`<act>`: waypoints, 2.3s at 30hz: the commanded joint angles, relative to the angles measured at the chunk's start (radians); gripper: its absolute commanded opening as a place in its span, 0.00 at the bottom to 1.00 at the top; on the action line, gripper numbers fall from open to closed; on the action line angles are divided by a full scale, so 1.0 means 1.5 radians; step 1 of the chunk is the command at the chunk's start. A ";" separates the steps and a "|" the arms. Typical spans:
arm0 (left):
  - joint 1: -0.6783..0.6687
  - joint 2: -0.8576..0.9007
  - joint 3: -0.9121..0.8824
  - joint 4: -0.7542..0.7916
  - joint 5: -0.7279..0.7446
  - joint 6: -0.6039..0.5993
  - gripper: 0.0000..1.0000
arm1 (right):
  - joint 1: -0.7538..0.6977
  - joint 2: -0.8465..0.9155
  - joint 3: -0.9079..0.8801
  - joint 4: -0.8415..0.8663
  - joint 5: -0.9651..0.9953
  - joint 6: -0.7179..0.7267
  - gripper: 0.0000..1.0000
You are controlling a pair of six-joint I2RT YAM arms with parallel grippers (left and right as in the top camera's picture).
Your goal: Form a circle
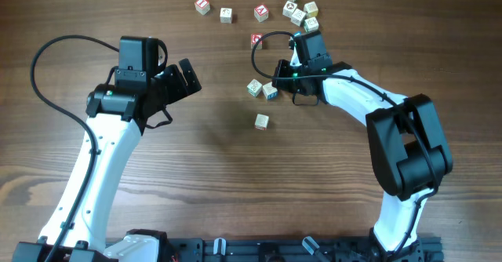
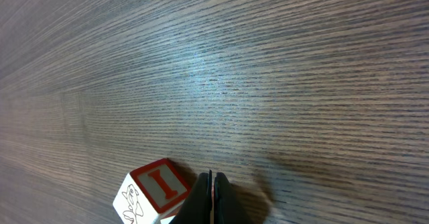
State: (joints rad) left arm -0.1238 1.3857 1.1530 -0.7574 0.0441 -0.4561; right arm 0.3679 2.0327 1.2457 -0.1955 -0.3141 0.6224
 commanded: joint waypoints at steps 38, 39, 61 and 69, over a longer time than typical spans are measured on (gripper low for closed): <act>0.004 0.004 0.004 0.001 0.005 -0.006 1.00 | 0.041 0.004 -0.004 0.082 -0.036 -0.081 0.05; 0.004 0.004 0.004 0.001 0.005 -0.006 1.00 | 0.041 0.004 -0.004 0.082 -0.036 -0.081 0.05; 0.004 0.004 0.004 0.001 0.005 -0.006 1.00 | 0.038 0.020 0.009 0.088 -0.040 -0.063 0.05; 0.004 0.004 0.004 0.001 0.005 -0.006 1.00 | 0.038 0.020 0.009 0.067 -0.034 -0.064 0.05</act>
State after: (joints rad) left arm -0.1238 1.3857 1.1530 -0.7578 0.0441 -0.4561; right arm 0.4248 2.0445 1.2453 -0.0933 -0.3660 0.5220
